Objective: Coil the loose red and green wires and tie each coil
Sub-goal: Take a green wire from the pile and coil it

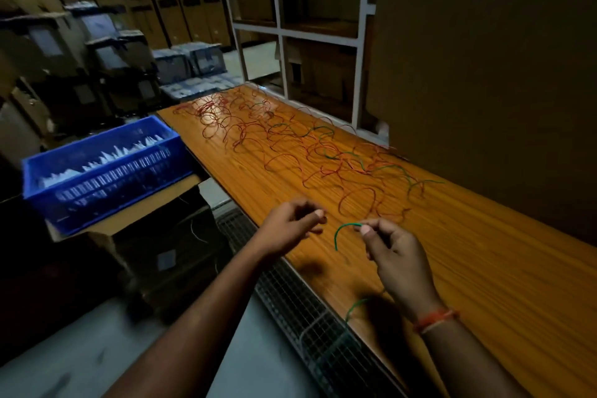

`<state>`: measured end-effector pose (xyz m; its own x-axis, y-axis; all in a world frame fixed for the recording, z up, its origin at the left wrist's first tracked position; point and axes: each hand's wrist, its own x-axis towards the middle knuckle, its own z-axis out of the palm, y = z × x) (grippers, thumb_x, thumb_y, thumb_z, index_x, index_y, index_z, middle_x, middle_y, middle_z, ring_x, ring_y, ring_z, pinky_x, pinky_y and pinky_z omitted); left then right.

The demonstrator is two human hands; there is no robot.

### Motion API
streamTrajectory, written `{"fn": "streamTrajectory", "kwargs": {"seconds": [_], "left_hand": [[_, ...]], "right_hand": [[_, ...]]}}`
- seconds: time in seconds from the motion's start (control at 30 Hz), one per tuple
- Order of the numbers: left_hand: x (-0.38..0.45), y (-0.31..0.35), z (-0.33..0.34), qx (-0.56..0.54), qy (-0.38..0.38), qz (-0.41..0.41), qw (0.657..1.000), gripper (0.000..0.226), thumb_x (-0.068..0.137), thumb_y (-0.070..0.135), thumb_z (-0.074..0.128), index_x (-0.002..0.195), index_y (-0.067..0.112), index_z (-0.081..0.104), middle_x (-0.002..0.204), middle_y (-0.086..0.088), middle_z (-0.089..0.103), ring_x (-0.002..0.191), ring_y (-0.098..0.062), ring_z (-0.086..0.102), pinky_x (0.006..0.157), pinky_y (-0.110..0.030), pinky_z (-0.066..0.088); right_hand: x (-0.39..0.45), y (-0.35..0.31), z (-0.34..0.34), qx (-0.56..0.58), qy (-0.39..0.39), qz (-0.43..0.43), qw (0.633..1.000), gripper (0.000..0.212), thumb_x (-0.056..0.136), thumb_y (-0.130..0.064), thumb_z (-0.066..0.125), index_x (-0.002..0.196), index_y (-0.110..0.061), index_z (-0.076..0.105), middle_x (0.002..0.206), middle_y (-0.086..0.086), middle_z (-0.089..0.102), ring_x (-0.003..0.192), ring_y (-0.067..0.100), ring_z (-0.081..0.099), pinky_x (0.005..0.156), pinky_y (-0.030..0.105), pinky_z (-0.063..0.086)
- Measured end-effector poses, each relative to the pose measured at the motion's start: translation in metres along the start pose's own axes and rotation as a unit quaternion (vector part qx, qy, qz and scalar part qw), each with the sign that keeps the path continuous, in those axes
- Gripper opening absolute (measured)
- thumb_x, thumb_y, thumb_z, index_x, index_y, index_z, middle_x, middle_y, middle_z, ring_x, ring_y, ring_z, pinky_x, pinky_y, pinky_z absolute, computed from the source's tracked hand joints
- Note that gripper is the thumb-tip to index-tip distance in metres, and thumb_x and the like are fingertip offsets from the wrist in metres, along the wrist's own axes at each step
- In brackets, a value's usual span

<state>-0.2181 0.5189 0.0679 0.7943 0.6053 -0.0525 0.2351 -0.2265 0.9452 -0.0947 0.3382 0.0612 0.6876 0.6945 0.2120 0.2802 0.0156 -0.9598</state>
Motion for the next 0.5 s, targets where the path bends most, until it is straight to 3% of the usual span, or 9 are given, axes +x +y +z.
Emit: {"fn": "streamTrajectory", "kwargs": {"seconds": [0.1,0.17,0.27,0.37,0.5], "left_hand": [[-0.046,0.029,0.026,-0.093,-0.102,-0.025,0.990,0.030,0.109,0.029,0.047,0.113,0.005,0.064,0.094,-0.006,0.071,0.086,-0.021,0.068,0.071,-0.025,0.047],[-0.058,0.036,0.032,-0.117,-0.133,-0.022,0.984,0.030,0.109,0.030,0.045,0.106,0.007,0.064,0.078,0.000,0.062,0.071,-0.015,0.059,0.066,-0.023,0.044],[-0.082,0.058,0.052,-0.160,-0.139,-0.009,0.977,0.030,0.108,0.034,0.047,0.095,0.010,0.061,0.070,0.003,0.048,0.061,-0.010,0.044,0.059,-0.021,0.034],[-0.081,0.062,0.059,-0.199,-0.117,-0.029,0.973,0.030,0.107,0.036,0.048,0.091,0.014,0.060,0.077,-0.001,0.055,0.066,-0.011,0.051,0.062,-0.024,0.039],[-0.074,0.071,0.069,-0.270,-0.125,-0.057,0.953,0.026,0.107,0.028,0.046,0.088,0.014,0.058,0.078,-0.001,0.054,0.061,-0.009,0.046,0.060,-0.023,0.034]], "right_hand": [[-0.012,-0.009,-0.015,-0.023,0.000,-0.021,1.000,0.015,0.100,-0.021,0.061,0.089,-0.023,0.071,0.061,-0.005,0.057,0.055,0.005,0.050,0.055,0.030,0.042],[-0.011,-0.015,-0.018,-0.038,0.000,-0.035,0.999,0.016,0.101,-0.022,0.060,0.089,-0.024,0.071,0.061,-0.005,0.058,0.055,0.004,0.051,0.055,0.028,0.041],[-0.029,-0.027,-0.040,-0.049,-0.001,-0.054,0.997,0.016,0.102,-0.026,0.058,0.092,-0.026,0.070,0.066,-0.002,0.062,0.058,0.009,0.056,0.055,0.029,0.042],[-0.031,-0.027,-0.044,-0.059,-0.018,-0.063,0.996,0.017,0.103,-0.028,0.057,0.094,-0.028,0.072,0.073,0.000,0.067,0.066,0.014,0.062,0.058,0.032,0.046],[-0.033,-0.022,-0.050,-0.039,-0.045,-0.062,0.996,0.019,0.103,-0.026,0.057,0.095,-0.022,0.073,0.065,-0.007,0.061,0.057,0.004,0.052,0.054,0.021,0.039]]}}
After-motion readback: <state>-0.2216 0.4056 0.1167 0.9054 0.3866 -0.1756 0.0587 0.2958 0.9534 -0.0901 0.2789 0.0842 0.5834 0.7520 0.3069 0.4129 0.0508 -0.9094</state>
